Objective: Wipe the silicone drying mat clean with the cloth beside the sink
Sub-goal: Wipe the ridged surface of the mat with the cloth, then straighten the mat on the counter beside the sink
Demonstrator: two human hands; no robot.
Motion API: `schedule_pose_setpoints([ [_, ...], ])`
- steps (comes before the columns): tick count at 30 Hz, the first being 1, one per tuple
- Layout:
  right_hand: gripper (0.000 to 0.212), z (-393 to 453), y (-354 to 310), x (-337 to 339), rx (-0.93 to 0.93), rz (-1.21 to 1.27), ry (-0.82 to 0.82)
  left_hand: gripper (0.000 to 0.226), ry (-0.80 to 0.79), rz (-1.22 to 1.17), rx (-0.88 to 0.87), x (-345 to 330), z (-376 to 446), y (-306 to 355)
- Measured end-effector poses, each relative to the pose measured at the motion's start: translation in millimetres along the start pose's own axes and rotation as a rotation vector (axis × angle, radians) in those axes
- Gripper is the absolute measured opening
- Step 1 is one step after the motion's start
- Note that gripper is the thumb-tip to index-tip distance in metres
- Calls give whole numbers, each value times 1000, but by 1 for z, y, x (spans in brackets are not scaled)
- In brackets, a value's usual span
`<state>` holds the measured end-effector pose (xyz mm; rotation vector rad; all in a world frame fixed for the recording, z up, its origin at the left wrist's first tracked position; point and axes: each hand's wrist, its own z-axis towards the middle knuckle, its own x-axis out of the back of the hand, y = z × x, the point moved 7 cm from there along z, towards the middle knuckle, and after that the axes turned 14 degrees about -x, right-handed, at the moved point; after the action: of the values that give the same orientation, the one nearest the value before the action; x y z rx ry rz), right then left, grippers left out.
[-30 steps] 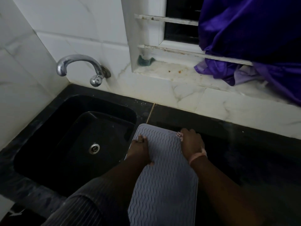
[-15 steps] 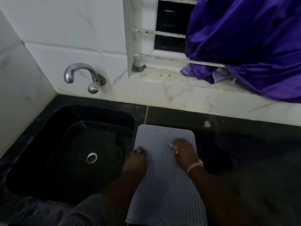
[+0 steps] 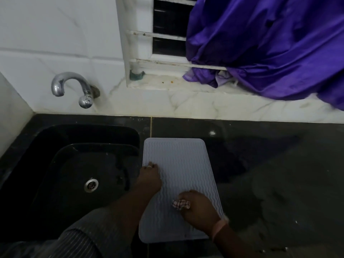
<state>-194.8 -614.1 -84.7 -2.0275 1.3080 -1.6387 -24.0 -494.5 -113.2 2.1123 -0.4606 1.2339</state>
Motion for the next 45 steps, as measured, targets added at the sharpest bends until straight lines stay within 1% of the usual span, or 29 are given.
schedule_pose_setpoints([
  [2,24,0,-2,13,-126,304,-124,53,77,-241,34,5,-7,9],
  [4,37,3,-6,24,-214,592,-191,50,180,-663,61,18,-26,30],
  [5,45,5,-10,28,-242,734,-236,48,179,-891,49,23,-37,45],
  [6,52,6,-14,29,-262,863,-292,45,111,-1088,20,26,-48,61],
  [7,57,8,-19,31,-264,964,-344,42,12,-1208,-9,29,-59,75],
  [8,61,10,-23,34,-253,1023,-379,40,-51,-1270,-40,35,-67,85],
  [9,64,12,-28,39,-232,1052,-396,39,-70,-1282,-67,43,-73,88],
  [10,65,15,-33,45,-209,1074,-400,41,-43,-1283,-88,52,-73,87],
  [13,62,25,-44,66,-169,1133,-372,46,89,-1266,-74,76,-69,75],
  [16,48,30,-56,80,-133,1141,-378,44,174,-1312,-46,87,-70,73],
  [18,36,32,-61,87,-127,1123,-370,38,288,-1302,-32,93,-73,72],
  [20,27,32,-63,94,-137,1040,-318,36,413,-1343,-35,96,-76,72],
  [22,21,31,-69,101,-115,857,-239,36,504,-1439,-23,97,-78,75],
  [23,20,32,-73,106,-84,766,-178,36,543,-1450,-18,99,-79,76],
  [25,18,35,-81,115,-17,652,-51,34,611,-1369,-15,106,-82,77],
  [26,20,37,-85,118,6,641,-17,31,644,-1298,-18,110,-83,77],
  [27,30,39,-88,120,27,623,-13,28,683,-1222,-21,114,-85,77],
  [29,59,43,-96,113,27,583,-118,24,769,-1094,7,121,-89,76],
  [30,67,44,-99,105,6,569,-202,24,810,-1072,30,121,-90,73],
  [31,69,42,-101,96,-19,574,-286,24,834,-1068,48,120,-92,71],
  [32,63,40,-104,87,-47,604,-367,25,855,-1075,64,118,-93,68],
  [34,48,35,-108,67,-117,805,-546,32,880,-1134,99,113,-97,65],
  [36,39,28,-114,48,-272,1045,-709,41,871,-1273,160,102,-101,62],
  [37,37,26,-116,37,-351,1095,-759,43,852,-1338,198,95,-104,57],
  [39,33,25,-116,17,-466,1076,-790,43,837,-1418,257,83,-113,46],
  [40,32,26,-120,8,-494,1042,-799,43,848,-1392,284,82,-120,33],
  [42,27,30,-135,-5,-491,974,-772,40,891,-1189,359,90,-137,3],
  [44,24,42,-150,-16,-457,856,-673,37,929,-995,440,103,-153,-27],
  [45,25,47,-164,-23,-432,799,-645,39,950,-942,472,108,-161,-42],
])
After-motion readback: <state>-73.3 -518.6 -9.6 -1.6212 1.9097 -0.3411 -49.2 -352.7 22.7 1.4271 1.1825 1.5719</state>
